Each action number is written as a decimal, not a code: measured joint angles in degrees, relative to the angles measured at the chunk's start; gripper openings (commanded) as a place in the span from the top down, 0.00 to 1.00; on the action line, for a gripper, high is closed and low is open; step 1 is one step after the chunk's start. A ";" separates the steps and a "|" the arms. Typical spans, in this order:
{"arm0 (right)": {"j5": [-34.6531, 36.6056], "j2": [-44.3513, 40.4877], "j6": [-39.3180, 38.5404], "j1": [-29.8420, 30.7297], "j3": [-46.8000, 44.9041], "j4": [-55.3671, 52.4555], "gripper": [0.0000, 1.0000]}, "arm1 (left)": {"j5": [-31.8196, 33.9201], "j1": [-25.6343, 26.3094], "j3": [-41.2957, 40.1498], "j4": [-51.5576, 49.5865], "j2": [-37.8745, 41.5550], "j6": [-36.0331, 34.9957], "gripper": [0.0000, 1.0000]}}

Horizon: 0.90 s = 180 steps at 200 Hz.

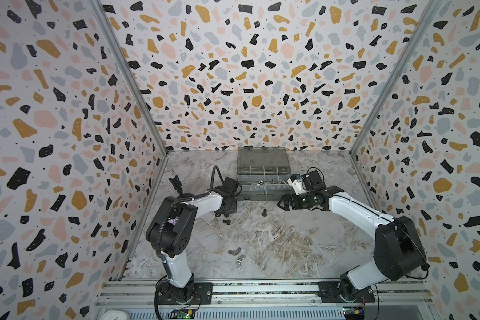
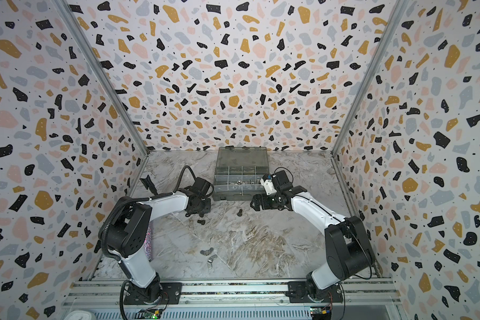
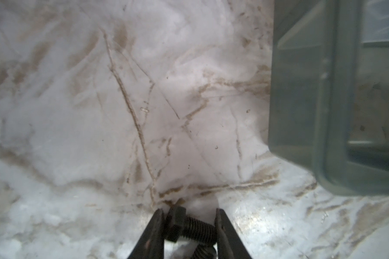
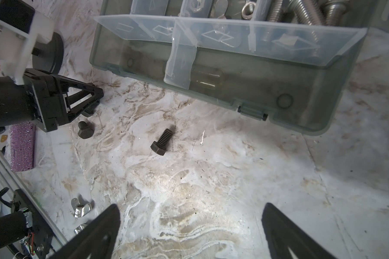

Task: Sort the screws and nuts into containers
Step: Pick up the screw at the center of the table.

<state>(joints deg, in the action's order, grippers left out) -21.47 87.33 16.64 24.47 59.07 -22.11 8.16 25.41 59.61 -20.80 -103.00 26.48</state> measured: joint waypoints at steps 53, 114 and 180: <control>-0.02 -0.17 0.00 -0.09 0.00 0.26 0.01 | 0.20 0.07 1.20 -0.90 -0.70 0.02 0.69; -0.15 -0.50 0.00 -0.09 0.00 0.26 0.01 | 0.28 0.15 3.19 -2.25 -1.64 0.00 0.70; -1.16 -0.50 -0.04 -0.09 0.00 0.28 0.01 | 0.52 0.15 4.48 -4.28 -1.57 -0.02 0.70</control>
<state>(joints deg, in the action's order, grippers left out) -22.63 86.83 16.60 24.38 59.07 -21.82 8.69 25.56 64.10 -25.08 -104.57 26.46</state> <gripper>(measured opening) 0.990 0.315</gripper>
